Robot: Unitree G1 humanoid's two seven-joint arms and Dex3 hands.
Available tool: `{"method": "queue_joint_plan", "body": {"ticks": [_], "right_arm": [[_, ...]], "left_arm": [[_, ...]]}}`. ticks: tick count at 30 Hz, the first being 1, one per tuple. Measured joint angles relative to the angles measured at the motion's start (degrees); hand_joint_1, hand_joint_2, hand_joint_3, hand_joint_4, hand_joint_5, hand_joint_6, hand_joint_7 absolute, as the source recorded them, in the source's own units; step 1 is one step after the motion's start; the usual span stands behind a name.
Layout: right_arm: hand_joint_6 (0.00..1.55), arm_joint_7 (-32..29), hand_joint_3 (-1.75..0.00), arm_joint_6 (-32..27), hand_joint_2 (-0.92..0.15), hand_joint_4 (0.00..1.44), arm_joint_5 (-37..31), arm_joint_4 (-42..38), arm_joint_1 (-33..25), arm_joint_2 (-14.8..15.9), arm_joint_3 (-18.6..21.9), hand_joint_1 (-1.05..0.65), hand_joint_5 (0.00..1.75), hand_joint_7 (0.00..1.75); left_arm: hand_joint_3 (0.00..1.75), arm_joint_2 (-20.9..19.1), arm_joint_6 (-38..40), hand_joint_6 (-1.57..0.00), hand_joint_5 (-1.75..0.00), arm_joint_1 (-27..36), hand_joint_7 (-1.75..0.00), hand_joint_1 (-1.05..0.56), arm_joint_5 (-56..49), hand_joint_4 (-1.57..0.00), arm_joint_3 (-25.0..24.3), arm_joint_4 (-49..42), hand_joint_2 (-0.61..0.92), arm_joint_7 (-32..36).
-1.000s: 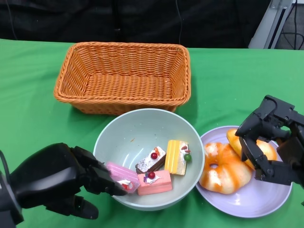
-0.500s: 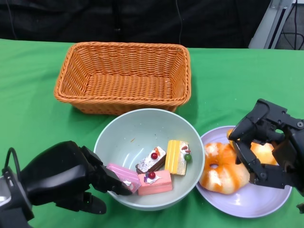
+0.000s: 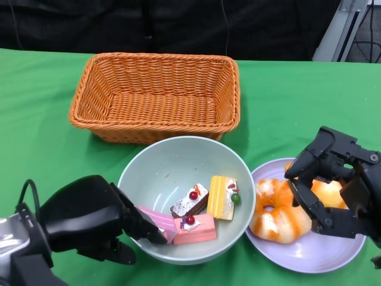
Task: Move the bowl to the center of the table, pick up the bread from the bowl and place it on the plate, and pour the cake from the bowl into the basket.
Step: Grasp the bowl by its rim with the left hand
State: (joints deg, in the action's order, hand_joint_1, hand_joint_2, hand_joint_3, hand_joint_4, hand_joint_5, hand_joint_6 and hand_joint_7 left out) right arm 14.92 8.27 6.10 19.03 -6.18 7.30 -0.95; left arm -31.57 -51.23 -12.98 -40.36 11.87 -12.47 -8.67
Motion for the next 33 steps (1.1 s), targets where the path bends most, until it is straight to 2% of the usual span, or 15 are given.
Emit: {"method": "queue_joint_plan", "body": {"ticks": [10, 22, 28, 33], "right_arm": [[0.63, -0.2, -0.90, -0.1, -0.55, 0.70, -0.2, 0.8, -0.1, 0.0, -0.1, -0.21, 1.63, 1.35], [0.63, -0.5, -0.95, -0.1, -0.52, 0.71, -0.1, 0.9, -0.4, 0.0, -0.1, -0.19, 1.63, 1.34], [0.63, -0.5, -0.95, -0.1, -0.53, 0.70, -0.2, 0.9, -0.4, 0.0, -0.1, -0.17, 1.62, 1.34], [0.64, -0.5, -0.95, -0.1, -0.53, 0.70, -0.2, 0.9, -0.5, 0.1, -0.1, -0.17, 1.62, 1.34]], "left_arm": [[0.14, -0.7, 10.4, -0.95, -0.04, -2.5, 0.00, -0.38, -2.8, -1.05, 4.7, 4.4, 0.92, -6.3], [0.13, -0.9, 14.0, -0.90, 0.00, -3.2, 0.00, -0.41, -4.4, -0.96, 7.5, 5.1, 0.92, -5.7], [0.16, -1.3, 14.4, -0.85, 0.00, -2.8, 0.00, -0.42, -4.9, -0.77, 7.7, 5.1, 0.92, -3.8], [0.16, -1.4, 15.3, -0.64, 0.00, -1.3, 0.00, -0.43, -4.6, -0.48, 7.6, 5.7, 0.92, -3.3]]}}
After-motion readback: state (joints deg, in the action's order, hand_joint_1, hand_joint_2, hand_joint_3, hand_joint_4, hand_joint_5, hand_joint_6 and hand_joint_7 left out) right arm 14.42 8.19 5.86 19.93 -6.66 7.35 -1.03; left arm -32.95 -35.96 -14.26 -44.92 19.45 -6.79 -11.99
